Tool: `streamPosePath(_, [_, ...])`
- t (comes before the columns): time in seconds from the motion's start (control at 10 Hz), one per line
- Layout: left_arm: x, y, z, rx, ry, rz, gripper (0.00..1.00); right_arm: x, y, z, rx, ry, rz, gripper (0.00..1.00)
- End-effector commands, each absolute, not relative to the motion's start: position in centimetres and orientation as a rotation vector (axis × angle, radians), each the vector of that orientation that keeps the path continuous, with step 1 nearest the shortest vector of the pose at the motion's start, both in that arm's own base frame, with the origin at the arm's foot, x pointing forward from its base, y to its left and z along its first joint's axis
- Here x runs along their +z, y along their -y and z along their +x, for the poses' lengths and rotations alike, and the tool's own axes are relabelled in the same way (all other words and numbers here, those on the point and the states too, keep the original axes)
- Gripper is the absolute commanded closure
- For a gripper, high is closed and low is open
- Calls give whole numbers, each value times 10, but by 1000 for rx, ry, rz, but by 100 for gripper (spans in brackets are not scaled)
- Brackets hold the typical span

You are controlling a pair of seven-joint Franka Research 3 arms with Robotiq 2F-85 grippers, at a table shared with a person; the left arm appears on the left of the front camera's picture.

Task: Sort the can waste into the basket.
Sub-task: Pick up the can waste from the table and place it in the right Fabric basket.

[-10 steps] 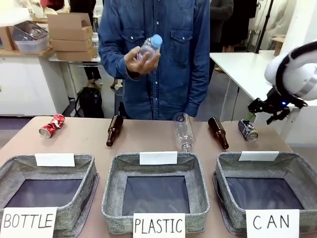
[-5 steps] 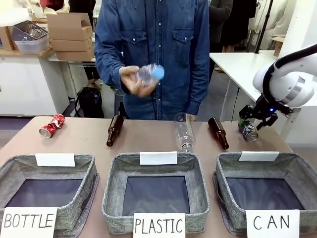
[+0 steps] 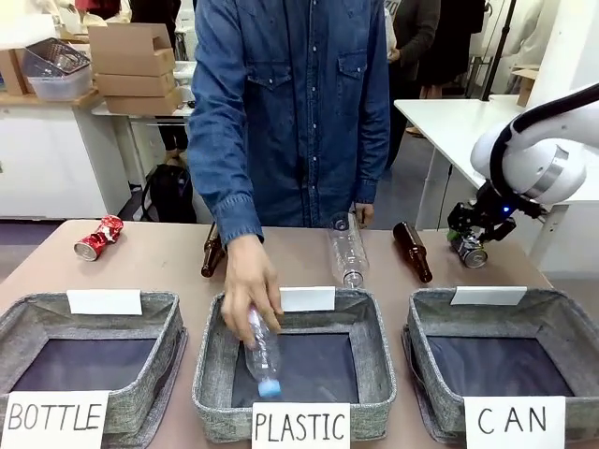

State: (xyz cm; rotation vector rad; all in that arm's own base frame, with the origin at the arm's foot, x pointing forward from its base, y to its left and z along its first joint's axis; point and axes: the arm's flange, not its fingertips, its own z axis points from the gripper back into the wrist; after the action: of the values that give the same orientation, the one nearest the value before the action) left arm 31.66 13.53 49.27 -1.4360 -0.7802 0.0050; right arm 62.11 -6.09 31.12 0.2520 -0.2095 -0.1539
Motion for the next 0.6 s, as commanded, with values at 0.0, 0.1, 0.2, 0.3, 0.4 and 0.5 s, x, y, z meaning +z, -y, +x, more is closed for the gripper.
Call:
streamPosePath(0.0, [495,-134,317,-14,807,-1448,0,305,55,624,-168,195,171,100])
streamPosePath(0.1, [495,-134,317,-14,807,-1448,0,304,54,624,-167,194,153,100])
streamPosePath(0.2, [495,-134,317,-14,807,-1448,0,303,54,624,-172,193,153,85])
streamPosePath(0.3, [495,-134,317,-14,807,-1448,0,305,55,624,-177,193,164,95])
streamPosePath(0.4, [495,-134,317,-14,807,-1448,0,307,56,623,-190,207,165,100])
streamPosePath(0.5, [495,-134,317,-14,807,-1448,0,310,57,621,-187,199,191,100])
